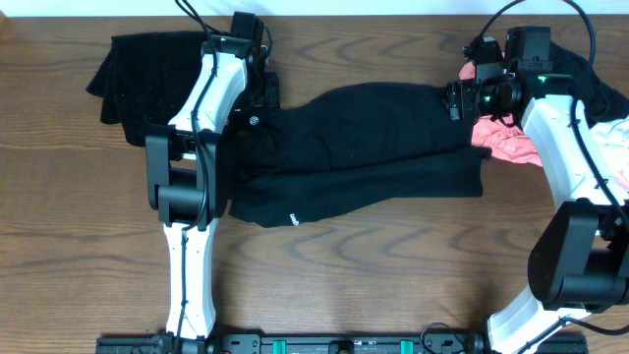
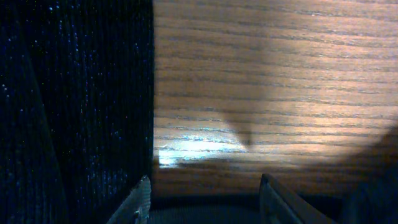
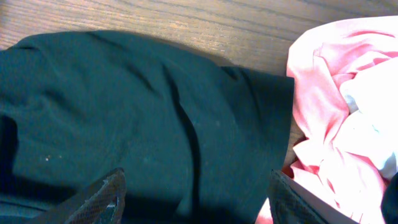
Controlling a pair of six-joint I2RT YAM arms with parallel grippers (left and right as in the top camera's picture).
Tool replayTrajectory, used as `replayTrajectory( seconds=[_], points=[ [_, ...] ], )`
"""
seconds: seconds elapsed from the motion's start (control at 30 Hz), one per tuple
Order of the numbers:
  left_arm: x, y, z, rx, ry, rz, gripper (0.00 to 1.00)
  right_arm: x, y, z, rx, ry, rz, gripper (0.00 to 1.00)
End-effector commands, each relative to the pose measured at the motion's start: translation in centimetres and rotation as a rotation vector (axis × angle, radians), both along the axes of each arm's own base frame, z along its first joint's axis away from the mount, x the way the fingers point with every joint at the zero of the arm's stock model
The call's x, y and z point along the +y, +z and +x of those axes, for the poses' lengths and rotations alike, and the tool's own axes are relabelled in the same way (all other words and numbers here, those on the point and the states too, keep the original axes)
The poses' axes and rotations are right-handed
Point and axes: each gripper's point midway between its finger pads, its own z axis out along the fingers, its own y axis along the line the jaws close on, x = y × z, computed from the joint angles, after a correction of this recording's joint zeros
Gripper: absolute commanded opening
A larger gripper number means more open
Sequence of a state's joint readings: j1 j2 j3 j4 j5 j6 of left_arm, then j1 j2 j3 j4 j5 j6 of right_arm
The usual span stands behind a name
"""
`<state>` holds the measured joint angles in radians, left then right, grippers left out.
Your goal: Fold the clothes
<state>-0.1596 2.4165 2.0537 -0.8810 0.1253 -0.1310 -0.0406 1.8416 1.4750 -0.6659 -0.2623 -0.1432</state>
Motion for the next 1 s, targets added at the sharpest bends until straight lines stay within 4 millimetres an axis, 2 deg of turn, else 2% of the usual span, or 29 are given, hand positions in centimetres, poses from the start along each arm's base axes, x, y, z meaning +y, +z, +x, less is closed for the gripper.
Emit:
replayTrajectory(
  seconds=[0.0,0.23,0.27,0.33,0.43,0.47,0.6,0.73,0.87,0.97],
  points=[
    [-0.1,-0.6,-0.4,0.016,0.003,-0.005,0.57,0.5,0.9,0.5,-0.029,0.024,-0.005,0.71],
    [-1.0,-3.6,-2.1,0.098,-0.02,0.009,0.56,0.5,0.9,0.6,-0.032,0.024,-0.005,0.7],
    [-1.1,-4.1,-2.3,0.11,-0.023,0.012,0.53,0.5,0.9,0.5,-0.032,0.024,-0.005,0.7],
    [-1.2,-4.5,-2.5,0.12,-0.017,0.013,0.4,0.5,0.9,0.5,-0.029,0.024,-0.005,0.7],
    [-1.1,-4.5,-2.4,0.119,-0.003,0.01,0.09,0.5,0.9,0.5,-0.031,0.024,-0.006,0.7],
    [-1.0,-4.5,-2.3,0.118,0.003,0.01,0.06,0.4,1.0,0.7,-0.037,0.023,-0.008,0.68],
    [-0.4,-4.5,-2.2,0.121,0.035,0.006,0.06,0.0,1.3,2.0,-0.09,0.01,-0.029,0.58],
    [-0.1,-3.7,-2.2,0.114,0.042,0.004,0.06,-0.2,1.6,4.4,-0.178,0.004,-0.039,0.33],
    [-0.2,-1.6,-1.7,0.073,0.042,-0.004,0.06,-0.4,1.2,7.1,-0.266,-0.001,-0.045,0.29],
    [-0.2,1.0,-1.1,0.02,0.043,-0.011,0.06,-0.4,-0.1,8.6,-0.297,-0.008,-0.041,0.28]
  ],
)
